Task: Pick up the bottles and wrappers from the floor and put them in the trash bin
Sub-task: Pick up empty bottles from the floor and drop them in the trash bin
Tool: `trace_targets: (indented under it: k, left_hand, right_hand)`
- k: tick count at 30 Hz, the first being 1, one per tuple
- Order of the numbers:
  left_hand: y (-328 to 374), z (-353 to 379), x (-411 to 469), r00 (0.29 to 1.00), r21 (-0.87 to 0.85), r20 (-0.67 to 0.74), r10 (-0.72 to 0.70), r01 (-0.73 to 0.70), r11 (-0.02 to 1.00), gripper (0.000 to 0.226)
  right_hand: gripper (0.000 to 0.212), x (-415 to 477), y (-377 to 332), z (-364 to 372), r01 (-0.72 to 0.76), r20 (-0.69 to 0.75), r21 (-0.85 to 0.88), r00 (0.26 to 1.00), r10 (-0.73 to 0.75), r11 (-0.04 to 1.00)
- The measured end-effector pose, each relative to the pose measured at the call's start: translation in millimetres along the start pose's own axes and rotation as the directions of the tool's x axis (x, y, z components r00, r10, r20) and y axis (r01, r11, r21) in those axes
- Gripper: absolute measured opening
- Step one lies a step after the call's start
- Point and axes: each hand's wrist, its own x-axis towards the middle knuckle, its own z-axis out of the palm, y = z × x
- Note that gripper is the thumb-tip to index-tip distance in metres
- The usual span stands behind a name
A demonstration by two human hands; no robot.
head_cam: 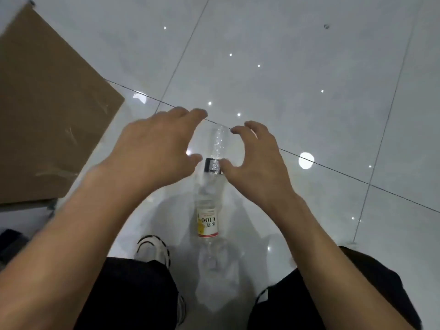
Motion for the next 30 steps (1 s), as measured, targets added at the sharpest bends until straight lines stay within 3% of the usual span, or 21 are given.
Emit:
trace_targets:
  k: [5, 9, 12, 17, 23, 30]
  left_hand:
    - [-5, -3, 9, 0.998, 0.021, -0.057, 0.014, -0.013, 1.0, 0.073]
    - [-7, -11, -7, 0.997, -0.038, -0.071, -0.016, 0.013, 0.999, 0.075]
    - [-5, -9, -18, 0.999, -0.068, -0.026, 0.035, -0.037, 0.997, 0.08]
    - [-20, -7, -33, 0.999, 0.001, -0.04, 0.03, -0.03, 1.0, 0.093]
    - [-33, 0, -40, 0.998, 0.016, -0.066, 0.0, 0.001, 1.0, 0.104]
    - [-43, -10, -30, 0.998, -0.059, 0.014, -0.062, 0.063, 0.996, 0.099]
  right_hand:
    - [0.063, 43, 24, 24, -0.014, 0.029, -0.037, 0.999, 0.015, 0.999]
    - [0.075, 67, 40, 63, -0.152, 0.138, -0.056, 0.978, 0.158, 0.987]
    - [0.094, 71, 54, 95, -0.284, 0.251, -0.107, 0.919, 0.303, 0.953]
    - [0.107, 77, 72, 161, -0.415, 0.197, -0.11, 0.881, 0.429, 0.903]
    - [0.099, 81, 81, 198, -0.394, 0.146, -0.059, 0.906, 0.398, 0.917]
    - [0.104, 87, 61, 129, -0.288, 0.086, 0.076, 0.956, 0.282, 0.954]
